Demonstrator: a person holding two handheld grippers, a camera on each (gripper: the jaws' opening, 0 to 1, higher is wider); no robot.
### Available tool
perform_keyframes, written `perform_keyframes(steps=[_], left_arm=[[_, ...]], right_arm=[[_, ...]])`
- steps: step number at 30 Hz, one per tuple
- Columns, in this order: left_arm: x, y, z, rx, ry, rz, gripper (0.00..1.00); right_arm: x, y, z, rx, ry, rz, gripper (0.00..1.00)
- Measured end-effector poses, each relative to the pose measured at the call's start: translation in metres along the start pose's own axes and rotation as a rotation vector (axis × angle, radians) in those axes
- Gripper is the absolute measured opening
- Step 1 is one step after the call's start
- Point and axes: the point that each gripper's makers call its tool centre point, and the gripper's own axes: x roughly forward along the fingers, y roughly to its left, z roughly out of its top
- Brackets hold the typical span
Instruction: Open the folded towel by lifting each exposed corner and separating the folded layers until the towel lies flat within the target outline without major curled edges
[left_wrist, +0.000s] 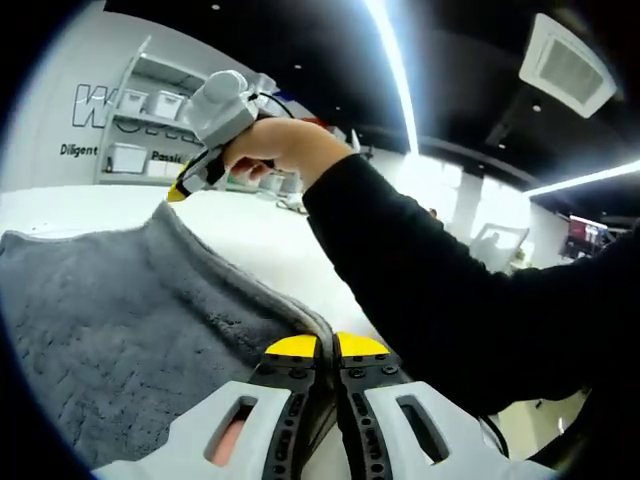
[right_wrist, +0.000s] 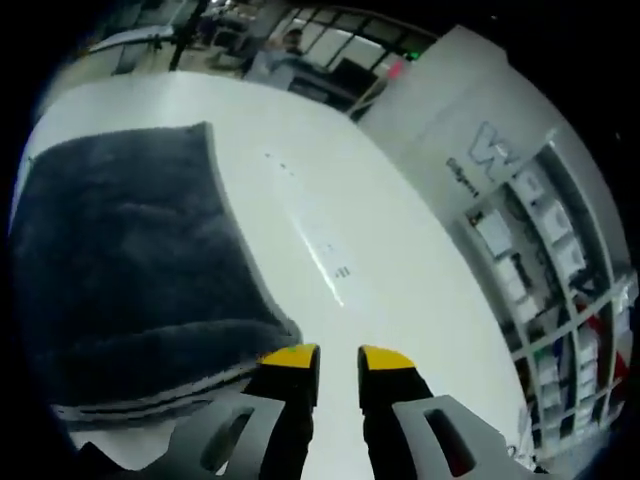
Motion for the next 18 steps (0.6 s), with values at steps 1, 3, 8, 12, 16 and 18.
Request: perform_keyframes(steps=[1, 3, 8, 12, 16, 18], left_arm=[[0.0, 0.0, 0.0, 0.002, 0.001, 0.0, 0.03], [0.001, 0.0, -0.001, 0.001, 0.002, -0.001, 0.03], [0.006, 0.001, -0.003, -0.004, 0.008, -0.001, 0.03], [0.007, 0.001, -0.003, -0.006, 0.009, 0.0, 0.03], [0.01, 0.001, -0.004, -0.029, 0.018, -0.001, 0.04], [0.012, -0.001, -0.005, -0.04, 0.024, -0.011, 0.15]], right_arm=[[-0.003, -0.001, 0.001, -0.001, -0.001, -0.002, 0.12], [-0.009, -0.003, 0.009, 0.009, -0.032, -0.007, 0.13], [-0.013, 0.006, 0.022, 0.017, -0.079, 0.033, 0.17], [-0.006, 0.017, 0.018, 0.018, -0.068, 0.082, 0.18], [0.003, 0.023, -0.006, 0.009, 0.028, 0.104, 0.18], [0.001, 0.021, -0.007, 0.013, 0.032, 0.098, 0.18]])
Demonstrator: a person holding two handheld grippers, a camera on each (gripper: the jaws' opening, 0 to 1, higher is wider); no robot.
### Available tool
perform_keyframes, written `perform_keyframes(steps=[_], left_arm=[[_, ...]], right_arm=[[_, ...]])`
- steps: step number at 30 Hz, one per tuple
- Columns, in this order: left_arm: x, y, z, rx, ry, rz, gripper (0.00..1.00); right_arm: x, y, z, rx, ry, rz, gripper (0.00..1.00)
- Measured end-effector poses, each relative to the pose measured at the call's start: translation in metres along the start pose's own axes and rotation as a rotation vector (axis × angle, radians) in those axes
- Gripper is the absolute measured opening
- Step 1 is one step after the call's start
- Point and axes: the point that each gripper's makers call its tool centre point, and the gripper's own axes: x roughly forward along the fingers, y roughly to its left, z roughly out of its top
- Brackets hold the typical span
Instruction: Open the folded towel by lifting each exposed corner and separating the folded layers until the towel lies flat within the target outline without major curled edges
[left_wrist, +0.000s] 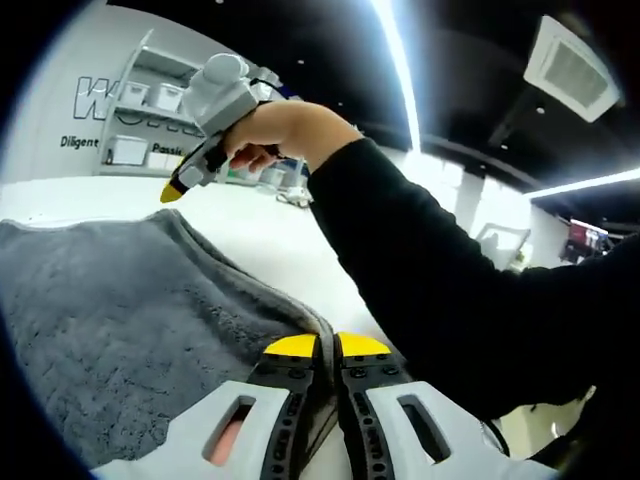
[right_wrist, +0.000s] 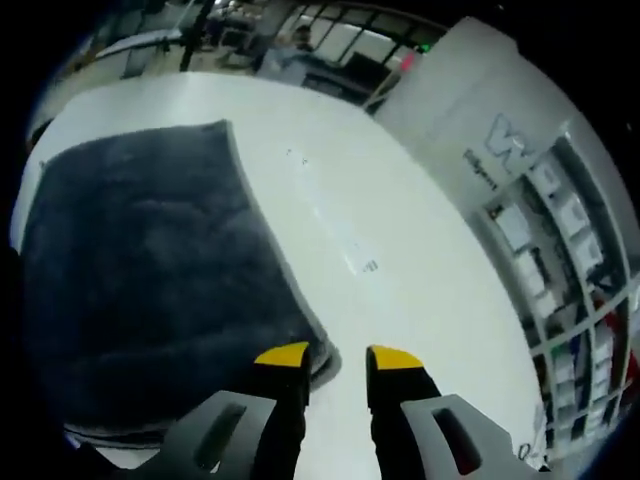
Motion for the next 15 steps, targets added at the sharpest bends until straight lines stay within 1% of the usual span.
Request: perform_keyframes(steps=[1, 2, 3, 4, 5, 6, 9, 11, 12, 15], left_arm=[[0.001, -0.002, 0.0, 0.002, -0.005, -0.003, 0.26], [0.003, -0.004, 0.001, 0.007, -0.014, -0.012, 0.4], [0.004, -0.01, 0.004, -0.005, -0.035, -0.039, 0.48], [0.005, -0.014, 0.005, -0.036, -0.045, -0.057, 0.55], [0.006, -0.02, 0.006, -0.082, -0.046, -0.087, 0.62], [0.006, -0.022, 0.006, -0.096, -0.042, -0.101, 0.65], [0.006, -0.017, 0.003, -0.087, -0.027, -0.081, 0.69], [0.007, -0.014, 0.004, -0.093, -0.026, -0.067, 0.75], [0.007, -0.013, 0.002, -0.125, -0.018, -0.071, 0.76], [0.007, -0.013, 0.002, -0.137, -0.018, -0.079, 0.76]], right_arm=[[-0.001, -0.001, 0.001, 0.002, -0.004, -0.002, 0.18], [-0.002, -0.001, 0.002, 0.005, -0.01, -0.002, 0.18], [-0.003, 0.0, 0.004, 0.008, -0.019, 0.001, 0.19], [-0.004, 0.001, 0.006, 0.009, -0.027, 0.005, 0.19], [-0.004, 0.002, 0.006, 0.009, -0.03, 0.006, 0.19], [-0.004, 0.002, 0.007, 0.009, -0.032, 0.006, 0.19], [-0.004, 0.002, 0.007, 0.002, -0.026, 0.002, 0.19], [-0.005, 0.002, 0.006, -0.001, -0.024, 0.0, 0.2], [-0.007, 0.003, 0.007, -0.003, -0.022, -0.001, 0.2], [-0.013, 0.002, 0.008, -0.011, -0.021, -0.006, 0.21]])
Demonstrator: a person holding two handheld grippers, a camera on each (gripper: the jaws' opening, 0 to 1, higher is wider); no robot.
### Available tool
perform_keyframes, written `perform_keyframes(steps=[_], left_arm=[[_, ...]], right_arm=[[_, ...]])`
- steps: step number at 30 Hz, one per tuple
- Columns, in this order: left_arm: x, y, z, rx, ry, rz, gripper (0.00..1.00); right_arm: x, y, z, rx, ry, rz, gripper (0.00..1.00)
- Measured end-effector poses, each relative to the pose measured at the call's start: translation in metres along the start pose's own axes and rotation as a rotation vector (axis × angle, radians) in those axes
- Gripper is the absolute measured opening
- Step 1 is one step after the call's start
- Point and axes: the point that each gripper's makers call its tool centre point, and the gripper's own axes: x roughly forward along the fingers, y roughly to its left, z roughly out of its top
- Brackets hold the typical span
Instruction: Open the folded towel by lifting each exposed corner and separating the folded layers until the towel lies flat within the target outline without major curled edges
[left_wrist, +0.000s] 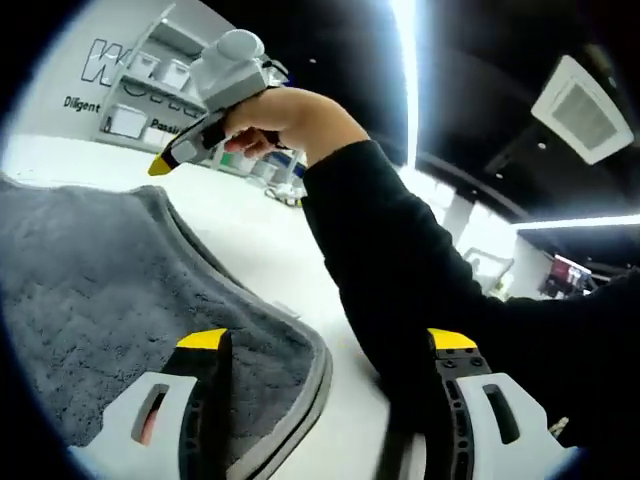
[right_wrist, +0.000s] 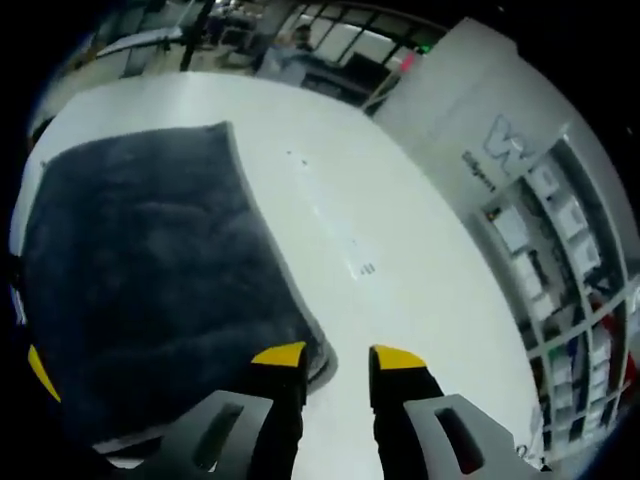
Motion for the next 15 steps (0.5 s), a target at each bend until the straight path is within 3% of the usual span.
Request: perform_keyframes(steps=[4, 8, 9, 13, 15], left_arm=[[0.001, -0.004, 0.0, 0.007, 0.011, -0.01, 0.78], [-0.003, -0.011, 0.0, 0.035, 0.034, -0.029, 0.65], [-0.005, -0.009, 0.002, 0.092, 0.037, -0.015, 0.65], [-0.011, -0.011, 0.008, 0.146, 0.036, 0.015, 0.77], [-0.016, -0.008, 0.017, 0.177, 0.005, 0.041, 0.84]], right_arm=[[-0.013, -0.004, 0.004, -0.007, -0.014, -0.026, 0.21], [-0.031, -0.009, 0.008, -0.021, -0.022, -0.056, 0.21], [-0.039, -0.01, 0.011, -0.027, -0.031, -0.067, 0.22], [-0.069, -0.017, 0.03, -0.032, -0.102, -0.13, 0.25], [-0.082, -0.024, 0.038, -0.017, -0.132, -0.185, 0.43]])
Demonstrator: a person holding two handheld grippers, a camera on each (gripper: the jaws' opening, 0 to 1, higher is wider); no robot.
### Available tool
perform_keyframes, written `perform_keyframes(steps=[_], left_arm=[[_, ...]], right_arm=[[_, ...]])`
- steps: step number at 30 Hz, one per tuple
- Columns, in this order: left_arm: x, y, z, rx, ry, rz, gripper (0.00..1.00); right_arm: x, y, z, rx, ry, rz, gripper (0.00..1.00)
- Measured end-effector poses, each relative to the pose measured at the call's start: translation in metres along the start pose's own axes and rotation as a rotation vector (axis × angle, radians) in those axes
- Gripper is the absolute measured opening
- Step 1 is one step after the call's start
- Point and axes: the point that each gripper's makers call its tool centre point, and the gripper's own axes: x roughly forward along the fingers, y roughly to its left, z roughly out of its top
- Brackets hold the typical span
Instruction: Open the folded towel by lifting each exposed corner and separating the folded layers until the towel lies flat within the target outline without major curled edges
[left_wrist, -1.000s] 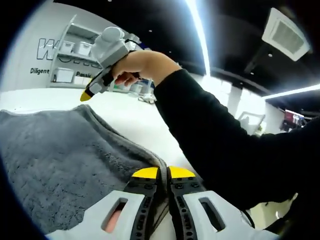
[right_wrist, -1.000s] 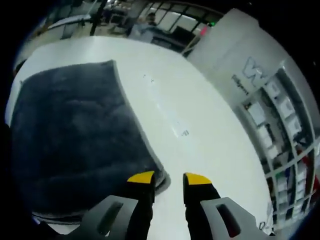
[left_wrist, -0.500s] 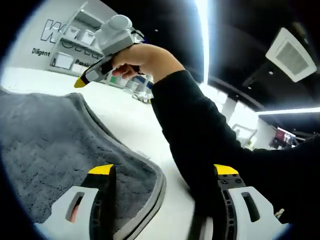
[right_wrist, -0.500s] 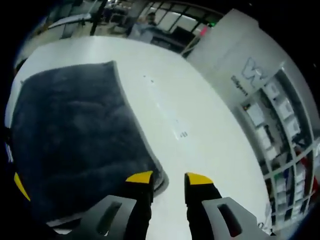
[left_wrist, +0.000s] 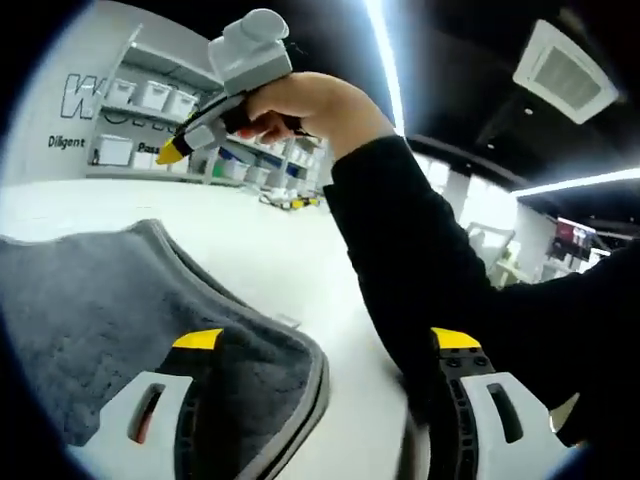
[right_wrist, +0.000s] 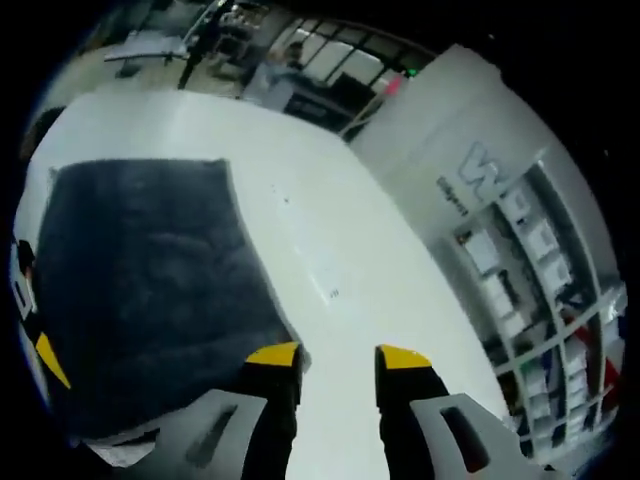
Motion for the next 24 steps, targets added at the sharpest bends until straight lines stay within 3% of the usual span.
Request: perform_keyframes(steps=[2, 4, 6, 9, 12, 16, 24], left_arm=[[-0.006, 0.009, 0.01, 0.056, -0.026, 0.052, 0.98], [-0.011, 0.015, 0.018, 0.111, -0.042, 0.086, 1.0], [-0.023, 0.028, 0.029, 0.197, -0.044, 0.147, 1.0], [-0.035, 0.043, 0.042, 0.279, -0.056, 0.215, 1.0], [-0.052, 0.058, 0.06, 0.329, -0.075, 0.266, 1.0], [-0.075, 0.074, 0.082, 0.329, -0.1, 0.293, 1.0], [-0.109, 0.098, 0.096, 0.354, -0.087, 0.34, 1.0]], right_arm=[[-0.011, -0.016, 0.013, 0.036, -0.042, -0.09, 0.75], [-0.02, -0.026, 0.027, 0.052, -0.093, -0.15, 0.97], [-0.038, -0.04, 0.043, 0.173, -0.18, -0.203, 0.97], [-0.057, -0.054, 0.051, 0.256, -0.253, -0.244, 1.0], [-0.069, -0.056, 0.05, 0.255, -0.26, -0.256, 1.0], [-0.09, -0.068, 0.052, 0.272, -0.305, -0.298, 1.0], [-0.12, -0.077, 0.045, 0.338, -0.353, -0.33, 1.0]])
